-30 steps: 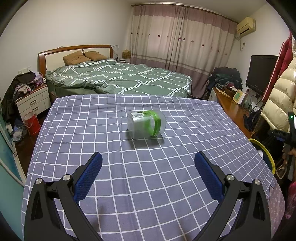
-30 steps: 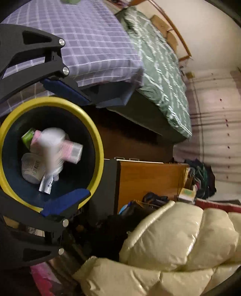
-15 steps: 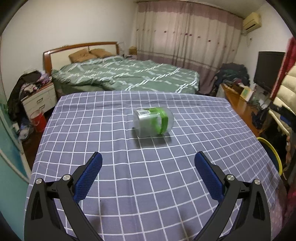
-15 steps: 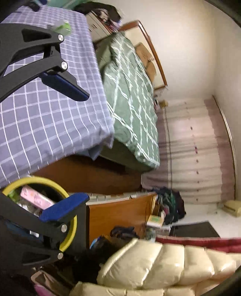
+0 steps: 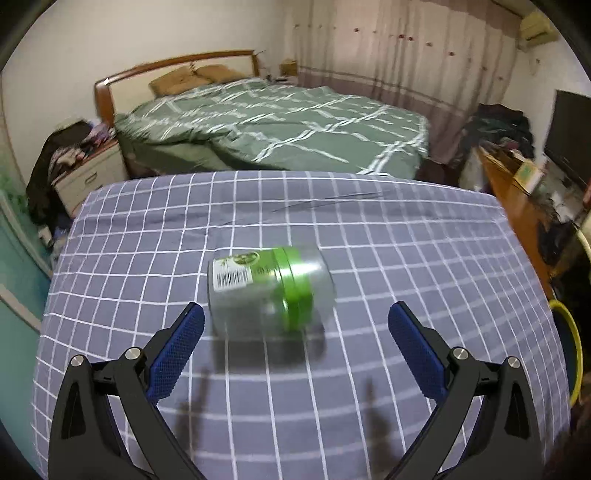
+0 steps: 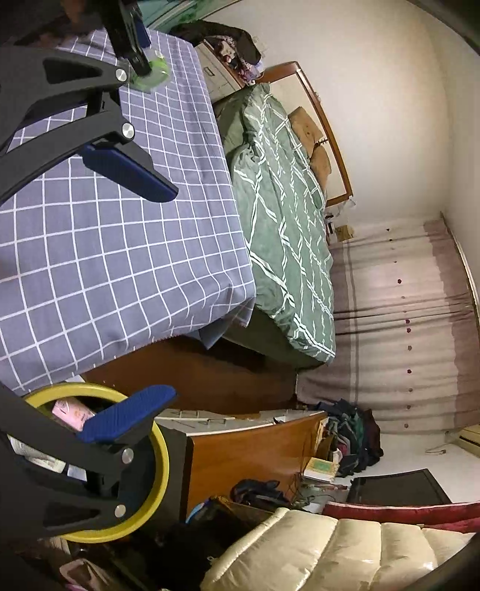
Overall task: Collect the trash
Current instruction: 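Grasp the clear green-lidded jar with the left gripper, then carry the green-lidded jar over the yellow bin and release it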
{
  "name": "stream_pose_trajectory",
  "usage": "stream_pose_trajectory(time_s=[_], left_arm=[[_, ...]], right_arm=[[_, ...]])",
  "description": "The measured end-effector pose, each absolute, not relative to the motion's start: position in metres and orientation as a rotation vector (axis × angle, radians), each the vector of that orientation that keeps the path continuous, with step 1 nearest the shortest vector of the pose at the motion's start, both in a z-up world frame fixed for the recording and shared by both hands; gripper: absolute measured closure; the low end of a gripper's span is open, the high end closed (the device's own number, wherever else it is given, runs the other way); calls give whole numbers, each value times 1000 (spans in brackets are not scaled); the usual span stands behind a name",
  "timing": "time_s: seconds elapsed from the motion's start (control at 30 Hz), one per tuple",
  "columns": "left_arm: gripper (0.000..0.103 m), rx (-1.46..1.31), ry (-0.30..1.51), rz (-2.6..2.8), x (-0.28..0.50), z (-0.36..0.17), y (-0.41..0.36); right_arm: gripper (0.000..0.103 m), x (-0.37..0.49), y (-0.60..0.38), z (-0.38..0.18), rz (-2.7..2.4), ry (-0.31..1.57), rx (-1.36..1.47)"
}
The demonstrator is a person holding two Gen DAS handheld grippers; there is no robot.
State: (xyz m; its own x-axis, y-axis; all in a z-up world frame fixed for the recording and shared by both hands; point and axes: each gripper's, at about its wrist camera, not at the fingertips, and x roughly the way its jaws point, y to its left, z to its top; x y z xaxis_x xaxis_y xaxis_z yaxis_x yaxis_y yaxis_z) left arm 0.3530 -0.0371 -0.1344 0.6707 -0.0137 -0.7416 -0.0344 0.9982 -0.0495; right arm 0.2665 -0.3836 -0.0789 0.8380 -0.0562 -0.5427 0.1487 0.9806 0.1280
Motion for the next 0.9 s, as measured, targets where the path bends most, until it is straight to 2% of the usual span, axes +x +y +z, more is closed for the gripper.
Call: stream_pose_trajectory(time_s=[0.27,0.3,0.37,0.43,0.7,0.9], left_arm=[[6,-123,875,88,381,-154,-21],[8,-125,874,91,383,-155,-19],[22,-130,879,91,385,-158,-16],[28,-140,890,82,388,-160,-15],[29,-143,881,49,384,-160,-14],[29,-117,853,-27,365,-138,-42]], right_arm=[[8,264,-384,-77,-84,559,183],[8,264,-383,-78,-83,561,183],[8,264,-383,-78,-80,564,183],[8,266,-382,-78,-79,570,182],[8,265,-383,-80,-83,574,182],[8,260,-389,-74,-110,575,170]])
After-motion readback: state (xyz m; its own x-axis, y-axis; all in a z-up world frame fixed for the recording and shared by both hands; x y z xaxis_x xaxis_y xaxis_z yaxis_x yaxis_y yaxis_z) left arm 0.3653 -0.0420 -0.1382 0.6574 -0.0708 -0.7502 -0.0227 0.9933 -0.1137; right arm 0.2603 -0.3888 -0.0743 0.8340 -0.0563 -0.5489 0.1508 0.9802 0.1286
